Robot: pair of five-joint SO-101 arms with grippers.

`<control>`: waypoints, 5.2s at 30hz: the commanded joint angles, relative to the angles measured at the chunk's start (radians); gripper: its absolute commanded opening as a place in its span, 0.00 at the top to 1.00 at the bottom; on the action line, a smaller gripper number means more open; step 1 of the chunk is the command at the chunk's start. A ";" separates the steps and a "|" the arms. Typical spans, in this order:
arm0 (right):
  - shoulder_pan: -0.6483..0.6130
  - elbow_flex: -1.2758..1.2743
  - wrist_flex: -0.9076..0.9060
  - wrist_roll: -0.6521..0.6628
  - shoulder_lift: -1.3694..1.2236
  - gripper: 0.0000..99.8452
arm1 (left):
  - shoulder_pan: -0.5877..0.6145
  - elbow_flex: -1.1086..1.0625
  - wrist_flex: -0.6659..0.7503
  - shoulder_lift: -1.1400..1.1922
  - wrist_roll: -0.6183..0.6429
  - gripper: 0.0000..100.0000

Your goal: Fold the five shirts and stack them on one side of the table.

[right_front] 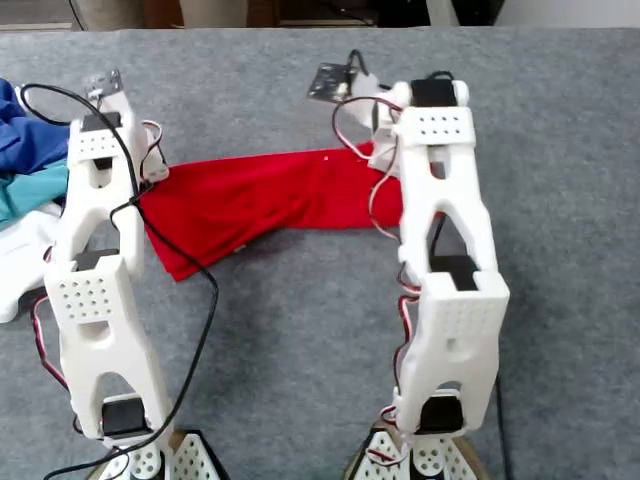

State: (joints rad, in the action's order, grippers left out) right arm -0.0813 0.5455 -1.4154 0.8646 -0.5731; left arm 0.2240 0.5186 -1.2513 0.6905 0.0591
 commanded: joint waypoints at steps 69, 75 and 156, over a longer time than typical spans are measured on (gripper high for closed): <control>0.038 -0.463 0.315 -0.206 0.371 0.99 | -0.195 -1.094 0.104 -0.912 -0.204 0.98; 0.056 -0.499 0.410 -0.218 0.325 0.99 | -0.339 -0.833 0.078 -0.954 0.006 0.98; 0.082 0.309 0.169 -0.227 -0.352 0.99 | -0.686 -0.628 0.333 -0.369 0.345 0.98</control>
State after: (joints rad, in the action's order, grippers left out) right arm -0.0123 0.8063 -1.2375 0.6268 -0.9613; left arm -0.4542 -0.1089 -0.9106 0.3268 0.4104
